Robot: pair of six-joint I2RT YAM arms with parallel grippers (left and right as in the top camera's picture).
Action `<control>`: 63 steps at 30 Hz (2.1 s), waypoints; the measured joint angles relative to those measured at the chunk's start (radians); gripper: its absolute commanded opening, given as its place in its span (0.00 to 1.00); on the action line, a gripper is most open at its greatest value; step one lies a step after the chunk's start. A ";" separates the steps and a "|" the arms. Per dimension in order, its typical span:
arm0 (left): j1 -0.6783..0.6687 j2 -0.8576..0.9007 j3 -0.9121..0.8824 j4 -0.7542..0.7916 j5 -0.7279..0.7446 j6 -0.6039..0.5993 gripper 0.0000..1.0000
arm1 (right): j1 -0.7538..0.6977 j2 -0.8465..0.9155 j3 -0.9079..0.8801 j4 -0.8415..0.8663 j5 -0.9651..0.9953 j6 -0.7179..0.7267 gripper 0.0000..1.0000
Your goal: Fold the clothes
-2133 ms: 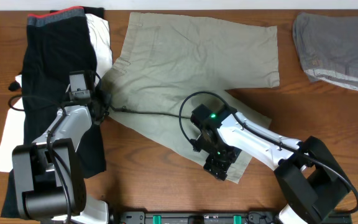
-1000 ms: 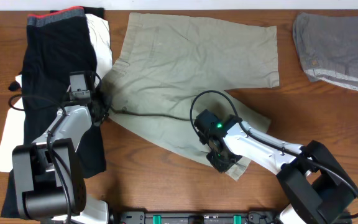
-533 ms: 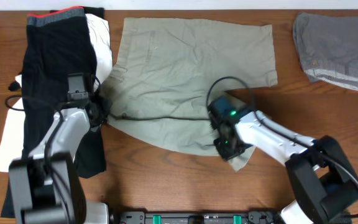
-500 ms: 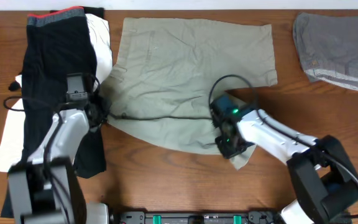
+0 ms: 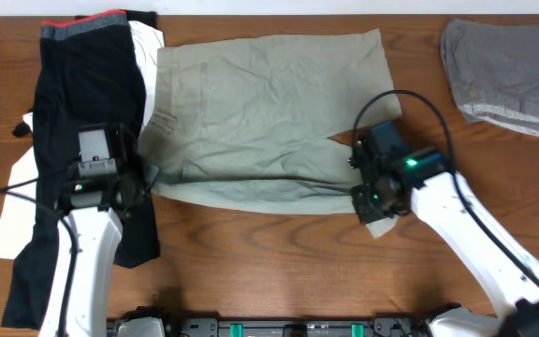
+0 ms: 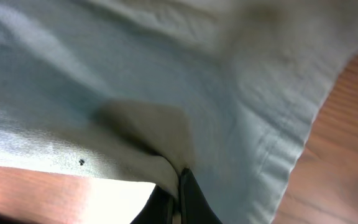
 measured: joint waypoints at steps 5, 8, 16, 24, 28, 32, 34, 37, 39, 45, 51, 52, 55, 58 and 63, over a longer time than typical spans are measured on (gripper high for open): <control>0.000 -0.087 -0.001 -0.109 0.003 0.005 0.06 | -0.032 -0.106 0.000 -0.081 -0.014 0.016 0.01; -0.001 -0.130 -0.001 -0.155 0.007 0.011 0.06 | -0.052 -0.156 0.000 -0.109 -0.022 0.035 0.01; -0.017 -0.174 -0.001 -0.256 0.014 0.029 0.06 | -0.133 -0.240 0.002 0.004 -0.042 0.066 0.01; -0.090 -0.166 -0.005 -0.029 0.006 0.034 0.06 | -0.205 -0.183 0.003 0.365 -0.032 0.002 0.01; -0.118 -0.137 -0.007 0.140 -0.026 0.040 0.06 | -0.222 -0.094 0.005 0.566 -0.019 -0.062 0.01; -0.132 -0.071 -0.007 0.270 -0.081 0.044 0.06 | -0.222 0.008 0.005 0.739 -0.012 -0.113 0.01; -0.134 -0.019 -0.008 0.330 -0.100 0.044 0.06 | -0.222 0.066 0.005 0.830 -0.013 -0.128 0.01; -0.135 0.070 -0.009 0.437 -0.118 0.045 0.06 | -0.222 0.140 0.005 0.937 -0.011 -0.140 0.01; -0.135 0.125 -0.010 0.519 -0.127 0.044 0.06 | -0.222 0.172 0.005 0.988 -0.009 -0.144 0.01; -0.135 0.280 -0.011 0.785 -0.146 0.045 0.06 | -0.223 0.276 0.005 1.167 0.006 -0.154 0.01; -0.135 0.390 -0.013 1.018 -0.154 0.045 0.06 | -0.224 0.390 0.005 1.320 0.014 -0.158 0.01; -0.135 0.400 -0.013 1.049 -0.154 0.045 0.06 | -0.224 0.409 0.005 1.344 0.015 -0.158 0.01; -0.135 0.426 -0.014 1.136 -0.154 0.048 0.06 | -0.224 0.470 0.005 1.438 0.021 -0.159 0.01; -0.140 0.441 -0.014 1.199 -0.154 0.069 0.06 | -0.224 0.512 0.005 1.534 0.033 -0.159 0.01; -0.158 0.452 -0.014 1.289 -0.162 0.130 0.06 | -0.226 0.533 0.005 1.669 0.053 -0.159 0.02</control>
